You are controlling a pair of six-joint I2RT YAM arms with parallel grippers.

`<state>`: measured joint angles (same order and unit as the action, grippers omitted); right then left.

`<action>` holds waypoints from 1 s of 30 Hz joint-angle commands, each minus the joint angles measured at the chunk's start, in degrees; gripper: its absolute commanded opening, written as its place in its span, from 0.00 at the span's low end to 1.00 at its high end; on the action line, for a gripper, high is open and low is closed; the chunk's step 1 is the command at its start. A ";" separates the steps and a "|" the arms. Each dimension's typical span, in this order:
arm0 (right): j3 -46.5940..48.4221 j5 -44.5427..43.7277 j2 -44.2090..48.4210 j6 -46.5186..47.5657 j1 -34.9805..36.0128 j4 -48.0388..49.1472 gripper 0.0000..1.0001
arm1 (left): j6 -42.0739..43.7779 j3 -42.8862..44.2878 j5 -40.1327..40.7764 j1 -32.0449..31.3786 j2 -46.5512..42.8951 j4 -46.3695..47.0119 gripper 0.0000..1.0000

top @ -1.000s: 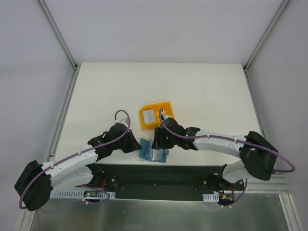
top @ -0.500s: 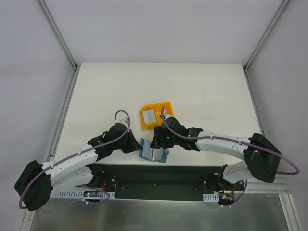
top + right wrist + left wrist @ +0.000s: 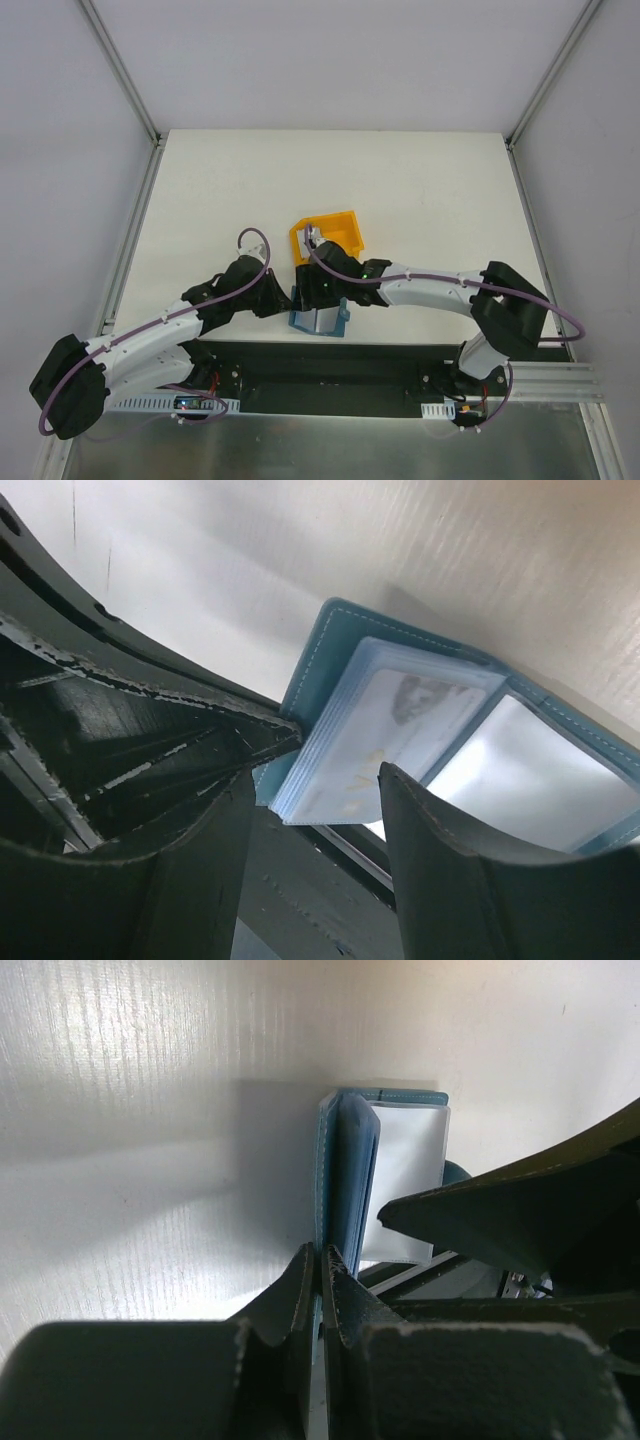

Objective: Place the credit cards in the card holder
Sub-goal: Turn over the card slot in the card holder.

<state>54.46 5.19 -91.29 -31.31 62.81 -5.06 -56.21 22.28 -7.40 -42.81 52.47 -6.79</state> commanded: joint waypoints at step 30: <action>1.71 -6.84 1.54 1.34 1.35 -8.47 0.46 | -1.27 -2.15 0.89 -0.35 -2.19 -0.60 0.00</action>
<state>56.55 1.91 -93.38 -30.63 63.70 -11.00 -56.55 21.54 -7.22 -42.81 51.57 -6.79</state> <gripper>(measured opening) 0.462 0.008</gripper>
